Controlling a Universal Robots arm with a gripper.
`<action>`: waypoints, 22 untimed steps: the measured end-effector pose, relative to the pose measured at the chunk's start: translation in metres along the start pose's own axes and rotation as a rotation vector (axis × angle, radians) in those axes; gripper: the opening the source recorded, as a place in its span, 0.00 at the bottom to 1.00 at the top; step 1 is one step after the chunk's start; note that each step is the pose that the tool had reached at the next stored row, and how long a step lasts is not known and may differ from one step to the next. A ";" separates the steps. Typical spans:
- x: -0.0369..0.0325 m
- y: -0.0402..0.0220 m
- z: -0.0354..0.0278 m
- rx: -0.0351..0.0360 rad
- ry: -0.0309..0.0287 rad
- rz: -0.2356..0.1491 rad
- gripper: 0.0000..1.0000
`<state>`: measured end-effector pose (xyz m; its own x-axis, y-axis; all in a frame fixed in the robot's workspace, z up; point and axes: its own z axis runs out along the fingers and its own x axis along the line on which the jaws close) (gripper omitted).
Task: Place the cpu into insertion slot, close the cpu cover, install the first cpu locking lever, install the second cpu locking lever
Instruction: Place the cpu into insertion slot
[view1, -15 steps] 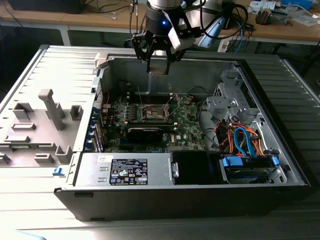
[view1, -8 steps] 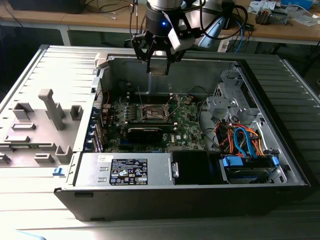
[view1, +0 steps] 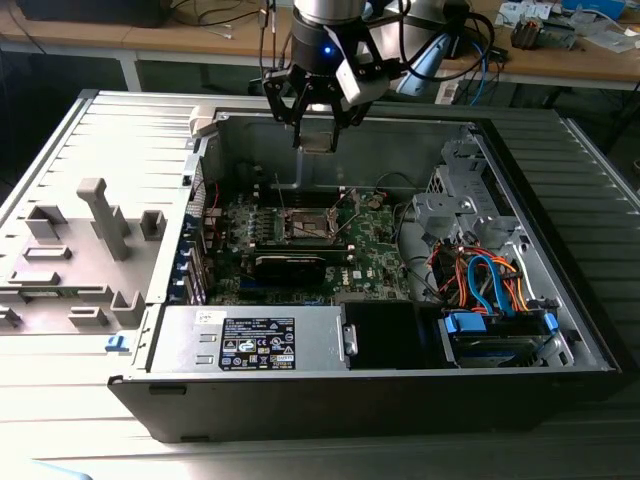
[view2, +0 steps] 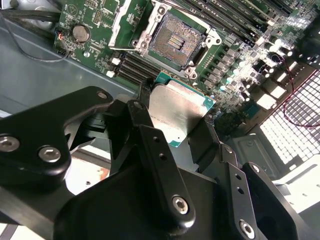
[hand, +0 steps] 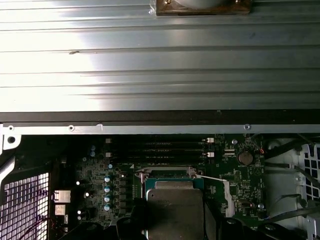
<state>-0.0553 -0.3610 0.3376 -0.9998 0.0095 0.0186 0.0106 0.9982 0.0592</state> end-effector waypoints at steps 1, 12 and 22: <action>0.0000 0.0000 0.0002 0.0000 0.0000 0.000 0.55; -0.0001 -0.0002 0.0028 0.0002 0.0000 0.000 0.55; -0.0001 -0.0006 0.0060 0.0015 -0.0001 0.000 0.55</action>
<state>-0.0554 -0.3612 0.3315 -0.9998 0.0096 0.0185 0.0107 0.9983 0.0577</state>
